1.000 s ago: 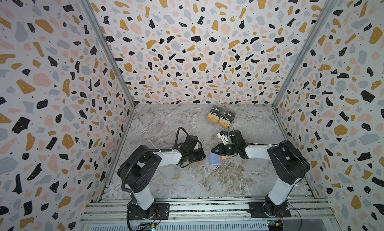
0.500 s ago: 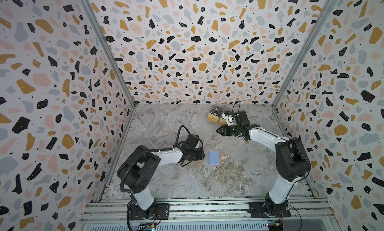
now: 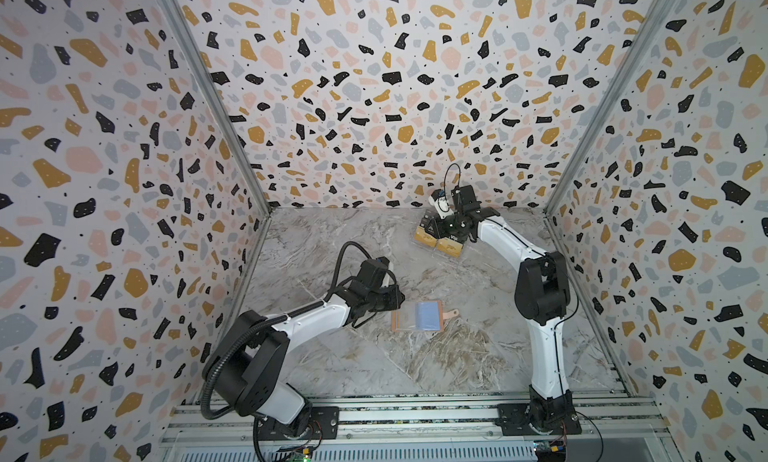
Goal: Put the credit cards into the card holder
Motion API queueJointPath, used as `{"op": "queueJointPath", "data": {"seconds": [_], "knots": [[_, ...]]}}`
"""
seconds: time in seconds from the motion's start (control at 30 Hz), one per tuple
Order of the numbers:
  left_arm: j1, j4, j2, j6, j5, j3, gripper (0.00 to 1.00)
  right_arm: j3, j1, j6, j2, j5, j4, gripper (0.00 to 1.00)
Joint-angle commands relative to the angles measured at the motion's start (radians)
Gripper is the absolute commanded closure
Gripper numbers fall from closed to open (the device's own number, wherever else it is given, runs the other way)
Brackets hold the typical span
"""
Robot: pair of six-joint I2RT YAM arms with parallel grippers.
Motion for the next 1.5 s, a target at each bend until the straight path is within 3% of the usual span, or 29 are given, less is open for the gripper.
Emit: {"op": "queueJointPath", "data": {"seconds": [0.0,0.13,0.67,1.07,1.23,1.47], "knots": [[0.016,-0.002,-0.011,0.021,-0.001,-0.032,0.80,0.140,-0.015,-0.081,0.046,0.048,-0.187,0.63],[0.030,0.005,0.013,0.025,0.017,-0.035,0.80,0.174,-0.040,-0.090,0.076,0.020,-0.222,0.65],[0.036,0.012,0.068,0.029,0.039,-0.017,0.80,0.171,-0.078,-0.125,0.071,0.130,-0.278,0.63],[0.037,0.009,0.065,0.030,0.031,-0.027,0.80,0.162,-0.077,-0.136,0.071,0.121,-0.309,0.64],[0.037,0.002,0.065,0.031,0.025,-0.026,0.80,0.137,-0.074,-0.137,0.052,0.066,-0.294,0.70],[0.037,-0.002,0.068,0.030,0.021,-0.033,0.80,0.125,-0.051,-0.149,0.046,0.094,-0.301,0.71]]}}
